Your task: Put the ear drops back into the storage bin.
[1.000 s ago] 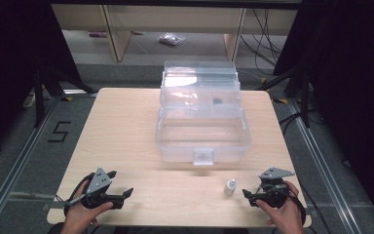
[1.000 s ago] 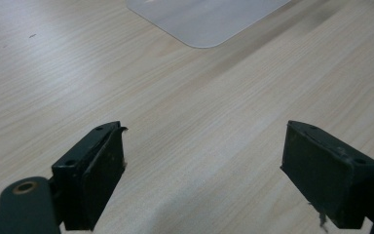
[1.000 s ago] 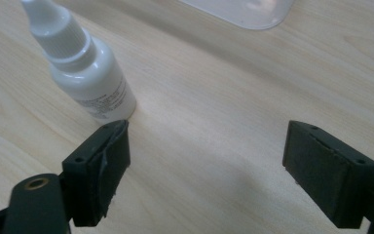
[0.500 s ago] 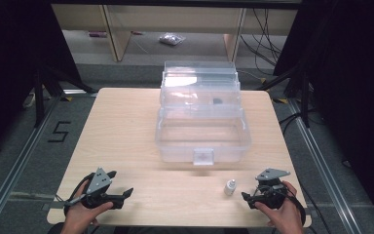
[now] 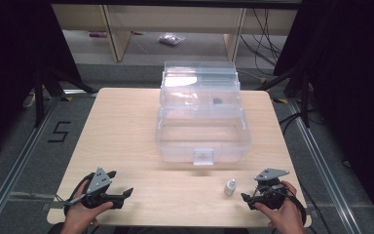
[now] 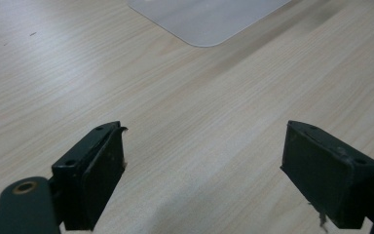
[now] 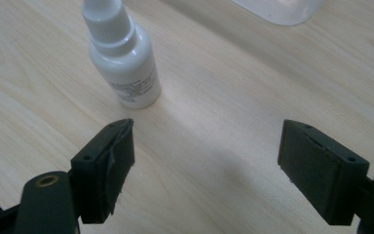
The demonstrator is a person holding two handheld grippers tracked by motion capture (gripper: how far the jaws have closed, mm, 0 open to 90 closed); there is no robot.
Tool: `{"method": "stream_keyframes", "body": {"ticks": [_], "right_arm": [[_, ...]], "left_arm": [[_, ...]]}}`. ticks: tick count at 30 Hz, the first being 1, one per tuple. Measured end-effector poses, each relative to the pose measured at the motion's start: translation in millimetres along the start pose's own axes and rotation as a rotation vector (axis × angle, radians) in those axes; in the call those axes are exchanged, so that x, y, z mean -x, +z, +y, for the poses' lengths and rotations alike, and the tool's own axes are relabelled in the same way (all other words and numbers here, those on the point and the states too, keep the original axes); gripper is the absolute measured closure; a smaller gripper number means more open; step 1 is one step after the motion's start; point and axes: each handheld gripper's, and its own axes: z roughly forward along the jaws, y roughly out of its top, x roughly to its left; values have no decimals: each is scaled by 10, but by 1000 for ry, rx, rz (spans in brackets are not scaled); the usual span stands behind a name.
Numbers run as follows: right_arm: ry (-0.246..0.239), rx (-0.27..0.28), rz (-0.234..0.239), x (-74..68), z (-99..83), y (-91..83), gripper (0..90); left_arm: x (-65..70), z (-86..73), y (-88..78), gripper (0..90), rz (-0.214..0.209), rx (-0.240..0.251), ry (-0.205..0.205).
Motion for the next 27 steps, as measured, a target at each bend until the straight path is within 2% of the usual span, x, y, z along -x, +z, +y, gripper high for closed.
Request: {"method": "stream_keyframes", "body": {"ticks": [2,3,7,8,9,11,13,14,15,27], "right_arm": [[-2,-2,3,-2,1,0,220],[-31,-14,2,8,4,-8,220],[-11,-16,16,-34,19,-16,221],[-11,-34,27,-49,27,-27,221],[-50,-28,21,-43,35,-23,220],[-47,-38,32,-77,56,-34,220],[-79,-34,37,-128,89,-27,220],[-79,-34,37,-128,89,-27,220],[-112,-36,47,-146,131,-28,221],[-218,-122,67,-271,350,18,231]], "left_arm": [[0,0,0,152,0,0,0],[-1,0,1,152,0,0,-1],[-2,-1,1,152,0,0,0],[-2,-1,1,152,0,0,0],[-2,-1,1,152,1,0,-1],[-5,-1,0,152,3,-2,3],[-7,0,0,152,5,-4,4],[-7,0,0,152,5,-4,4],[-7,-1,-1,152,5,-5,5],[-7,-1,0,152,5,-4,4]]}}
